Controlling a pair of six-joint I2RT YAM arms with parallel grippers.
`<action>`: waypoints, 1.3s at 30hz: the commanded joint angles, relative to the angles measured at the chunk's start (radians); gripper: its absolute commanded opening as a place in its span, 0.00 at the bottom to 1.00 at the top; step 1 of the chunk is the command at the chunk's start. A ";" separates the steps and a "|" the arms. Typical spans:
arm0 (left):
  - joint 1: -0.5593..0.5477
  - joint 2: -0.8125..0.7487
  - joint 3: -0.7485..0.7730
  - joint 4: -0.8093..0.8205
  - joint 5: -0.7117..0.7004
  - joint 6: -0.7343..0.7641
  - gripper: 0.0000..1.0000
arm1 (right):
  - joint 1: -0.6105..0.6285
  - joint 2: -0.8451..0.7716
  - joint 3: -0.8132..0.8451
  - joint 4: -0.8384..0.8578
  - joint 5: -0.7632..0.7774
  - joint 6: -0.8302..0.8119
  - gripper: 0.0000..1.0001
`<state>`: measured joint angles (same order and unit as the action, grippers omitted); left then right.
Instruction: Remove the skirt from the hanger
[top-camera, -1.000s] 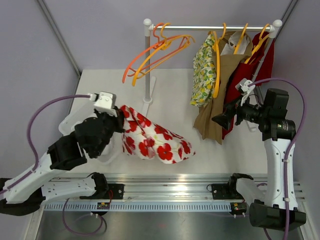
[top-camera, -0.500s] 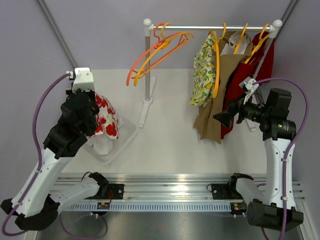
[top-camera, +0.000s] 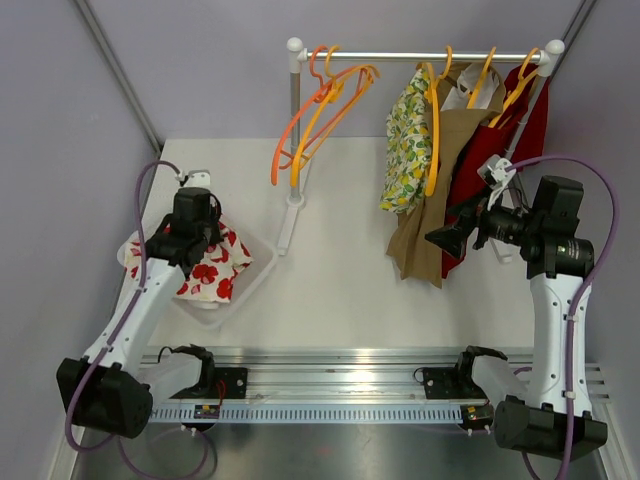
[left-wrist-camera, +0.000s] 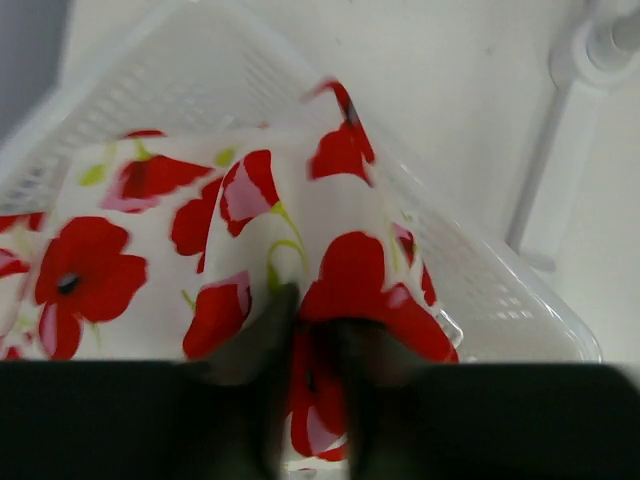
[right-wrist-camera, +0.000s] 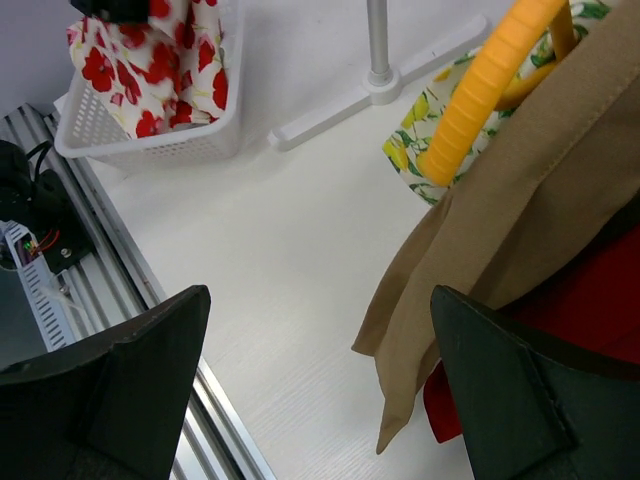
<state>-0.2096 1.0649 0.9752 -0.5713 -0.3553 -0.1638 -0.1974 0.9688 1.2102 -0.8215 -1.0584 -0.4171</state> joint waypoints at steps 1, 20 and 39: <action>0.059 0.070 -0.052 0.086 0.313 -0.150 0.41 | -0.005 0.024 0.084 -0.037 -0.101 -0.028 0.99; 0.133 -0.460 -0.191 0.145 0.392 -0.117 0.99 | 0.368 0.504 0.879 -0.091 0.547 0.356 1.00; 0.133 -0.580 -0.222 0.129 0.493 -0.187 0.99 | 0.414 0.596 0.825 0.010 1.069 0.589 0.80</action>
<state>-0.0799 0.4961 0.7300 -0.4839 0.0696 -0.3206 0.2096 1.5219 2.0056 -0.8478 -0.0086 0.1482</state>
